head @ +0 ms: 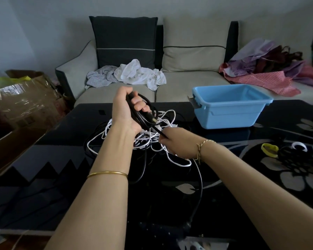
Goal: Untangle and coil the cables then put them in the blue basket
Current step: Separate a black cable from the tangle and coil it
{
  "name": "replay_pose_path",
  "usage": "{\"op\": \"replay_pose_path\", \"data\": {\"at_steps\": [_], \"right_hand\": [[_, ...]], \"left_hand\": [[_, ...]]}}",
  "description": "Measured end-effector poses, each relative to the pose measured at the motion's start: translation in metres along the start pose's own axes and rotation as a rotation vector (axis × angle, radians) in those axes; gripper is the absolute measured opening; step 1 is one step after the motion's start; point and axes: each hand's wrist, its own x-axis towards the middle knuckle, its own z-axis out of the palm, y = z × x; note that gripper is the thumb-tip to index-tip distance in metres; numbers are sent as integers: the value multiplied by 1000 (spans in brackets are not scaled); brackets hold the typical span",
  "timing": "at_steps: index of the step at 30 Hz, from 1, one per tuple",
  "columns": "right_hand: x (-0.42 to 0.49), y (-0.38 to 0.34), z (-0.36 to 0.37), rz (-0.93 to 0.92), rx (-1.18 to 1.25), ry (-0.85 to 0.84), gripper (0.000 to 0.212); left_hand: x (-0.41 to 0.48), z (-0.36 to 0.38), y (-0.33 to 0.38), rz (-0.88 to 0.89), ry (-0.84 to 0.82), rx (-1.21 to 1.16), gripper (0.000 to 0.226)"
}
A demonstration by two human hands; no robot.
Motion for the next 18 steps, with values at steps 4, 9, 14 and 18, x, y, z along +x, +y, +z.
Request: {"op": "replay_pose_path", "data": {"at_steps": [4, 9, 14, 18], "right_hand": [[-6, -17, -18, 6, -153, -88, 23], [-20, -35, -29, -26, -79, -267, 39], [-29, -39, -49, -103, -137, -106, 28], [-35, -33, -72, -179, -63, 247, 9]], "left_hand": [[1, 3, -1, 128, 68, 103, 27], [1, 3, -7, 344, 120, 384, 32], [-2, -6, -14, 466, -27, 804, 37], [-9, 0, -18, 340, -124, 1039, 40]]}}
